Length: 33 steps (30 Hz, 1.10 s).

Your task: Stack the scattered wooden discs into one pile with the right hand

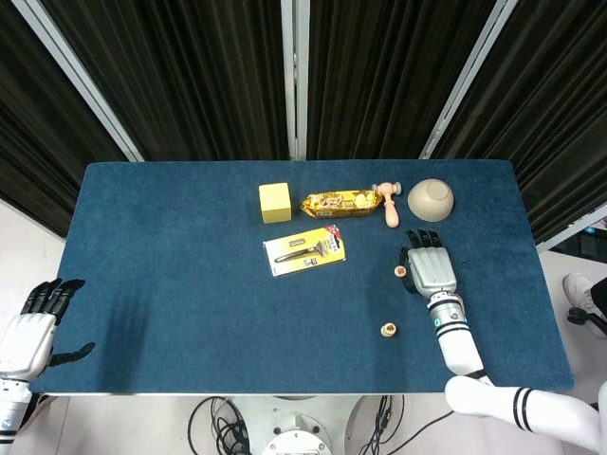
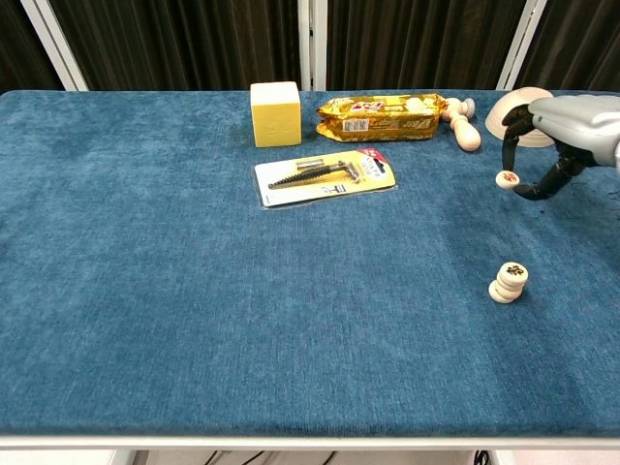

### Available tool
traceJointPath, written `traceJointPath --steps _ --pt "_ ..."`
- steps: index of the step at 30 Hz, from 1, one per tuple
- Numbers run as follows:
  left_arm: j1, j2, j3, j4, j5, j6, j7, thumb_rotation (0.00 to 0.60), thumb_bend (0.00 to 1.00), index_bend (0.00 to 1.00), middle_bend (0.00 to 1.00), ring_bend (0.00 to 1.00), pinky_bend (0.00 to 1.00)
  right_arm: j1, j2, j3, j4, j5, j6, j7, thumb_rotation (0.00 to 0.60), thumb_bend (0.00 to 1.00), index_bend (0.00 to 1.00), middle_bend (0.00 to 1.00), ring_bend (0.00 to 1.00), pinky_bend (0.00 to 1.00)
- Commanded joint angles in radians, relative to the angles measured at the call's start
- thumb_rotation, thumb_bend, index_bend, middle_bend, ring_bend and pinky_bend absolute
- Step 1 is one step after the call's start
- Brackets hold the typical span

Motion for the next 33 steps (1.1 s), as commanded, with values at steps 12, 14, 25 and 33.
traceJointPath --steps 12,14,25,33 --pt "0.001 0.0 0.001 -0.004 0.0 0.001 0.006 0.6 0.13 0.11 0.09 0.0 0.0 -0.083 0.133 -0.112 -0.206 -0.17 0.031 0.072 0.6 0.31 0.58 0.11 0.0 0.0" --pt "0.001 0.001 0.0 -0.004 -0.001 0.002 0.006 0.6 0.13 0.11 0.09 0.0 0.0 -0.088 0.143 -0.125 -0.225 -0.189 0.03 0.07 0.6 0.31 0.58 0.11 0.0 0.0" --pt "0.002 0.002 0.001 -0.004 0.001 0.004 0.003 0.6 0.13 0.11 0.09 0.0 0.0 -0.106 0.143 -0.177 -0.251 -0.254 0.031 0.048 0.6 0.31 0.59 0.11 0.0 0.0" --pt "0.0 0.004 0.003 -0.007 0.002 -0.003 0.005 0.6 0.13 0.11 0.09 0.0 0.0 -0.119 0.152 -0.21 -0.292 -0.31 0.038 0.022 0.6 0.31 0.6 0.11 0.0 0.0"
